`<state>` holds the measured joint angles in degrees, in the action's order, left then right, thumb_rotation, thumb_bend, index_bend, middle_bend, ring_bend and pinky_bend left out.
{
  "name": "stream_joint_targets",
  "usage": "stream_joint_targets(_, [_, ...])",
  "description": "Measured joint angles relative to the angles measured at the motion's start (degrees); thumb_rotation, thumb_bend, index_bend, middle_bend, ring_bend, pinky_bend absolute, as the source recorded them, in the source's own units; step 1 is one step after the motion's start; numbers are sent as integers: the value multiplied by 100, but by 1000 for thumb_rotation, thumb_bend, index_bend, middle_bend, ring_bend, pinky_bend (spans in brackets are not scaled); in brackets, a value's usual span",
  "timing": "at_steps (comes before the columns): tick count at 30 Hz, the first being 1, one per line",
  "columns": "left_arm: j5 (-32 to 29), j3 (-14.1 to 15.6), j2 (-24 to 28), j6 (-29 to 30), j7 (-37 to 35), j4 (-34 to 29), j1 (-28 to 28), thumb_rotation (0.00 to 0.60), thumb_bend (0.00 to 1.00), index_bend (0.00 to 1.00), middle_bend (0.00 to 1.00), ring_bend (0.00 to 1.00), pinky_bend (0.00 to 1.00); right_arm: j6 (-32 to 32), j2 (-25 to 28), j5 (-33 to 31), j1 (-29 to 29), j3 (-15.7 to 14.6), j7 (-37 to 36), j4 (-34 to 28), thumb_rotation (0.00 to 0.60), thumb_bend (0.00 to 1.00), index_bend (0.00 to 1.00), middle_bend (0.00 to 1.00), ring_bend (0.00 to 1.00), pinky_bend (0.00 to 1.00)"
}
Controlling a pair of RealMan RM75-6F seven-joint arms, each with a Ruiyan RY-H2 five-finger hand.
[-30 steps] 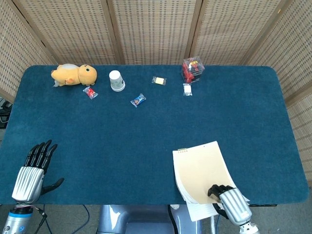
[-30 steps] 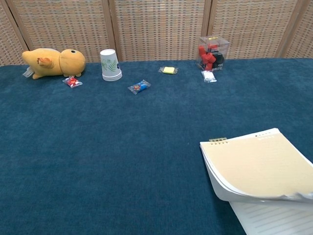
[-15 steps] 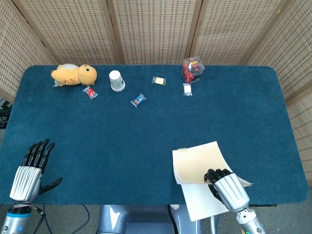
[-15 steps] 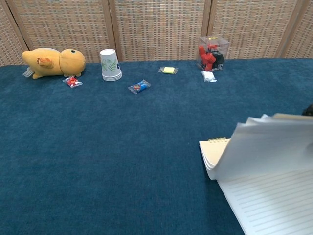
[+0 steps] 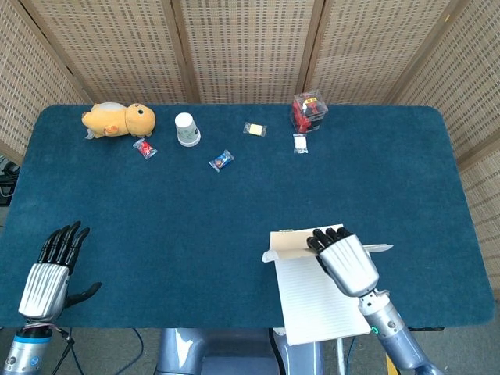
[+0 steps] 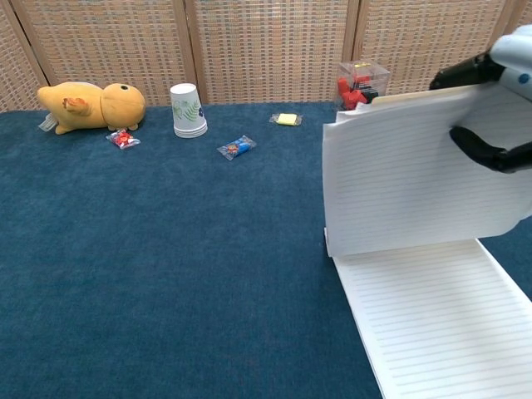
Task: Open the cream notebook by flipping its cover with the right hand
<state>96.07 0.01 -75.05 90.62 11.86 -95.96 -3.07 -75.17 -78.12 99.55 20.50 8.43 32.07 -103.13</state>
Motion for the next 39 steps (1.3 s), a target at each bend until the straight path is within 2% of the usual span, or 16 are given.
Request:
stream_joint_targets(10, [-78, -3, -44, -111, -31, 69, -47, 600, 141, 0, 0, 0, 51, 820, -255, -824, 728, 584, 341, 438, 600, 759, 686, 576, 575, 691])
stream_joint_targets(18, [-220, -40, -84, -223, -52, 125, -100, 600, 141, 0, 0, 0, 51, 1108, -292, -1288, 1161, 899, 599, 640, 600, 758, 687, 577, 575, 690])
stream_joint_targets(31, [-367, -66, -108, -383, -92, 140, -179, 600, 141, 0, 0, 0, 51, 1587, -354, -2140, 1921, 1372, 1018, 991, 600, 756, 688, 579, 575, 690])
stream_joint_targets(39, [-331, -26, -153, -408, -44, 164, -202, 600, 141, 0, 0, 0, 51, 1917, -549, -2592, 2494, 1517, 1078, 1671, 600, 754, 688, 579, 575, 689])
